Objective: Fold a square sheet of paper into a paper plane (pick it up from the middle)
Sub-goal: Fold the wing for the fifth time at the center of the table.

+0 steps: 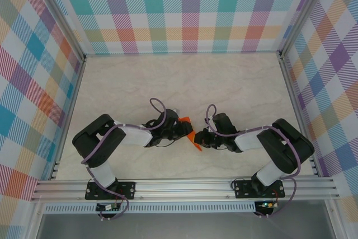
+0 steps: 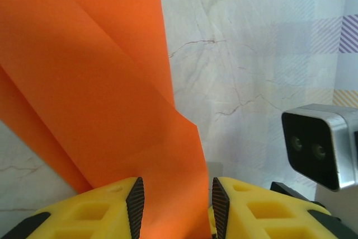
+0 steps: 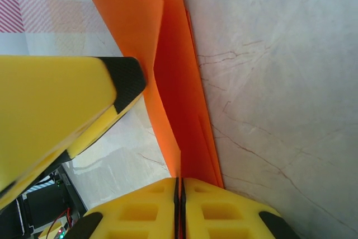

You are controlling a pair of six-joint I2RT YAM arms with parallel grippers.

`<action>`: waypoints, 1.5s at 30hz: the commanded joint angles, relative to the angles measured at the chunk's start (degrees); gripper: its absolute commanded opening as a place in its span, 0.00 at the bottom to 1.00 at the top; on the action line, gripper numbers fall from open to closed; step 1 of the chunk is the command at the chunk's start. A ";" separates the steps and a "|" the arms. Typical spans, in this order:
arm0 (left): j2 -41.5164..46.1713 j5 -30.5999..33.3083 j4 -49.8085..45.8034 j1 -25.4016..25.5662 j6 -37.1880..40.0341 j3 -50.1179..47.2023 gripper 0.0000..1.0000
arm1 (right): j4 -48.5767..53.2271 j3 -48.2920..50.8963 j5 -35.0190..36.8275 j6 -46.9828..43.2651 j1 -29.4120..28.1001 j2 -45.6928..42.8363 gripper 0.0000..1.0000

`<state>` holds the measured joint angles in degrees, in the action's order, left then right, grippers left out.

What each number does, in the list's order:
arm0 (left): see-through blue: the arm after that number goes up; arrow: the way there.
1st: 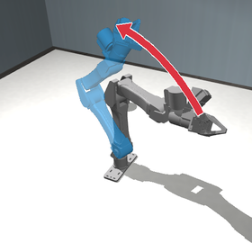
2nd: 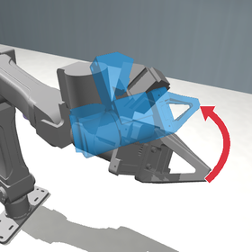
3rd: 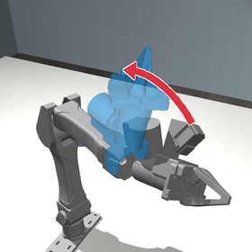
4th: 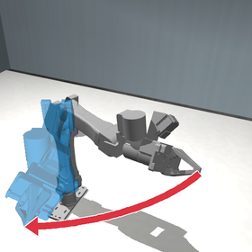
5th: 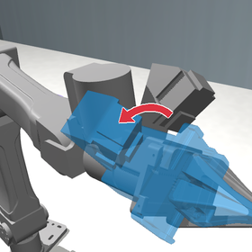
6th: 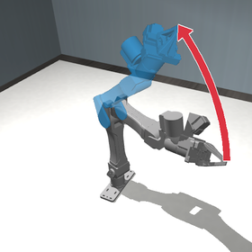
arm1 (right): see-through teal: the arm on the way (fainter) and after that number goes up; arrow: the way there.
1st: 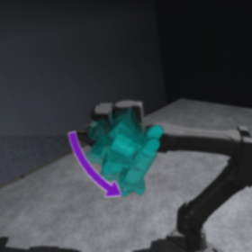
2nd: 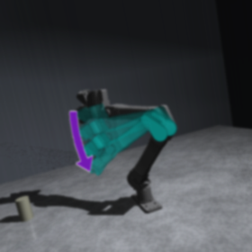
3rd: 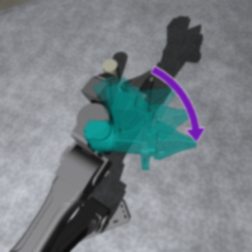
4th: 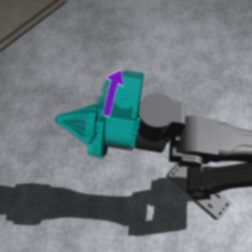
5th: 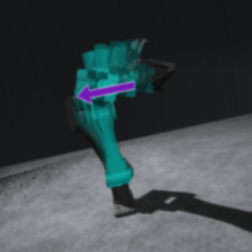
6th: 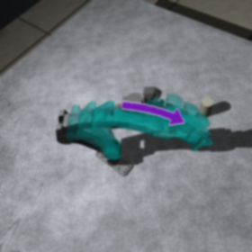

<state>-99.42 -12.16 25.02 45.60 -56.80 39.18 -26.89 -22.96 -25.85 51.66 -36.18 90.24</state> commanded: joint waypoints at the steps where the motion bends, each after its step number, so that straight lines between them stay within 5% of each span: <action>1: -1.04 0.73 0.75 -0.48 1.70 1.42 0.39 | 1.56 -0.15 0.97 -0.40 -0.29 1.62 0.12; 14: -2.60 0.65 -3.13 -0.57 2.90 2.34 0.39 | 13.68 -2.13 1.90 -4.88 -0.11 -8.11 0.25; 29: -2.98 0.55 -4.55 -0.56 2.91 2.68 0.38 | 15.29 -2.11 -3.38 -8.38 -0.11 -4.62 0.13; 45: -3.33 0.31 -5.77 -0.57 2.68 2.94 0.38 | 22.96 -1.87 -1.97 -10.19 -0.12 -10.76 0.18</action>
<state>-100.42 -12.47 21.78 45.56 -54.81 41.47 -7.49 -24.34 -27.51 42.89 -36.25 80.03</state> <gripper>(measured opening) 0.380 0.180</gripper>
